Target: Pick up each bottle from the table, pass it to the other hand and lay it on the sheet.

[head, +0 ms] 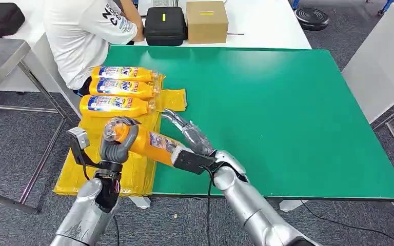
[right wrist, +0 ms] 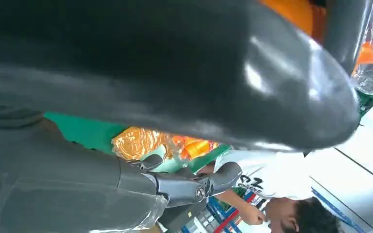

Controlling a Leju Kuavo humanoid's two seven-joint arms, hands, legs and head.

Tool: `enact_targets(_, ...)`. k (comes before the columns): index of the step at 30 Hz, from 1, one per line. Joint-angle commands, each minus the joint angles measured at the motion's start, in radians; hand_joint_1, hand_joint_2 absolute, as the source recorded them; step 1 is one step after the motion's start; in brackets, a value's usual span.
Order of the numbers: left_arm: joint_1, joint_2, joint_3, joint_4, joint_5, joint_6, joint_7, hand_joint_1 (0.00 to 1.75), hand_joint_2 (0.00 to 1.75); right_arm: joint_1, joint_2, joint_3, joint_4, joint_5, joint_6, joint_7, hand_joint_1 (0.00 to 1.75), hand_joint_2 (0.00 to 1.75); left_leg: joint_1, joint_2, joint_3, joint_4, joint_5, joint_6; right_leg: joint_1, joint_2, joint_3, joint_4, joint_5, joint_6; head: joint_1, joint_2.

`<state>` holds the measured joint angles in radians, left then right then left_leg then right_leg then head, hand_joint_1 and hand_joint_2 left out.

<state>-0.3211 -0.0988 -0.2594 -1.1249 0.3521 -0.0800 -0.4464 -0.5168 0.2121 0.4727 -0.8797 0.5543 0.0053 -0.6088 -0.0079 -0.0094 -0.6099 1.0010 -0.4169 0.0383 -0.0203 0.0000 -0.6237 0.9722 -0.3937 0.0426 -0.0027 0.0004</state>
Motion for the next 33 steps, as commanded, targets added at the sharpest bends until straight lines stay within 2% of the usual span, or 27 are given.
enact_targets(1,-0.096,-0.005,0.152,0.145,0.007,0.045,-0.051,1.75,1.75,-0.044,-0.027,-0.017,-0.01,-0.011,0.018,-0.002,0.0,0.0,0.001,0.0,0.002,0.0,-0.001,-0.002,0.001,-0.001,0.003,0.0,-0.001,-0.002,0.0,0.0)
enact_targets(7,-0.073,-0.013,0.167,0.068,-0.003,0.065,-0.062,1.75,1.75,-0.03,-0.032,-0.035,-0.037,-0.028,0.021,-0.005,0.0,0.0,0.002,-0.001,0.003,0.001,-0.001,-0.003,0.002,-0.001,0.003,0.0,-0.002,-0.002,0.0,0.0)
enact_targets(14,0.005,-0.033,0.165,-0.22,0.082,0.022,-0.048,1.75,1.75,-0.022,-0.04,-0.111,-0.027,-0.043,0.01,-0.005,0.0,0.0,0.001,-0.001,0.001,0.001,-0.001,-0.002,0.001,-0.001,0.002,0.0,-0.001,-0.001,0.0,0.0)
enact_targets(17,0.019,-0.03,0.142,-0.28,0.121,-0.018,-0.027,1.75,1.75,-0.013,-0.044,-0.134,-0.019,-0.032,-0.005,-0.006,0.0,0.0,0.001,-0.001,0.001,0.001,-0.001,-0.002,0.001,-0.001,0.002,0.0,-0.001,-0.001,0.0,0.0)
enact_targets(33,0.025,-0.019,0.129,-0.31,0.141,-0.044,-0.021,1.75,1.75,0.006,-0.055,-0.149,-0.031,-0.03,-0.009,-0.004,0.0,0.0,0.001,0.0,0.001,0.0,0.0,-0.002,0.001,0.0,0.002,0.0,-0.001,-0.001,0.0,0.0)
